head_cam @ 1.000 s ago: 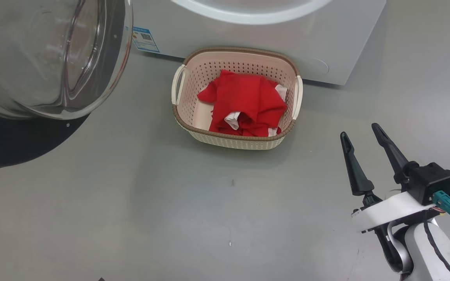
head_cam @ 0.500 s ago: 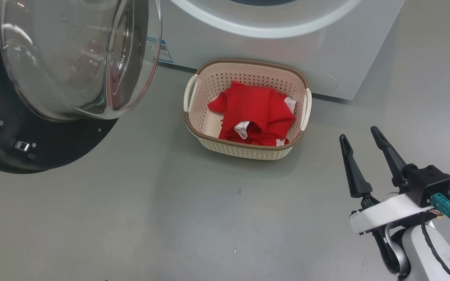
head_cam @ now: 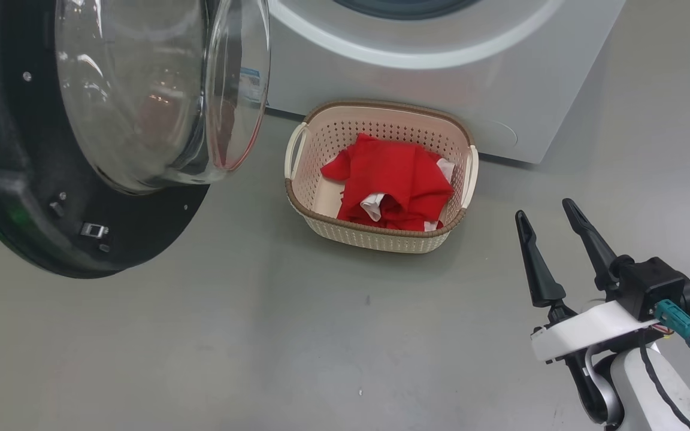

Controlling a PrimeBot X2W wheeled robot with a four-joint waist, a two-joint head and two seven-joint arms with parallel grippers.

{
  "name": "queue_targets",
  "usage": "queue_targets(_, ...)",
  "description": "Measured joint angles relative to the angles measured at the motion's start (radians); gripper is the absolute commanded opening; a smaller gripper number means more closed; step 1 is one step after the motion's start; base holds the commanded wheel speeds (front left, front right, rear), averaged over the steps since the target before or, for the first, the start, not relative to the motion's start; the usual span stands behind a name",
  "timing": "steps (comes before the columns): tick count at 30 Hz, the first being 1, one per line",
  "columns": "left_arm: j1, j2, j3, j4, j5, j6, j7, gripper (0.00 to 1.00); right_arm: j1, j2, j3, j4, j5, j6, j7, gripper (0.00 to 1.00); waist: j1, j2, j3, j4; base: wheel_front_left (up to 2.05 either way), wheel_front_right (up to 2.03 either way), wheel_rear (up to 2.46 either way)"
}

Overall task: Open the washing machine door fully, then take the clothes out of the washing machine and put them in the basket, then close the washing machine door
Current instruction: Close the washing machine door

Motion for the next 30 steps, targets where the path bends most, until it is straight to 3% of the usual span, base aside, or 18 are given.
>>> queue_targets(10,0.052,-0.103,-0.057,-0.079,-0.038,-0.029,0.113,0.0,0.005,0.006,-0.001,0.01,0.002,0.0,-0.004,1.0,0.0,0.0,-0.02,0.009,0.0,0.0,0.0)
queue_targets(21,0.114,-0.137,-0.067,-0.182,-0.045,-0.034,0.142,0.0,0.014,0.007,-0.001,0.012,0.002,-0.001,-0.004,1.0,0.0,0.0,-0.034,0.01,0.0,0.0,0.0)
queue_targets(25,0.139,-0.137,-0.062,-0.225,-0.04,-0.039,0.104,0.0,0.015,0.012,0.0,0.017,0.002,-0.002,-0.011,1.0,0.0,0.0,-0.039,0.008,0.0,0.0,0.0)
queue_targets(30,0.175,-0.121,-0.04,-0.303,0.024,-0.047,-0.033,0.0,0.02,0.015,-0.001,0.025,0.003,-0.009,-0.013,1.0,0.0,0.0,-0.05,0.006,0.0,0.0,0.0)
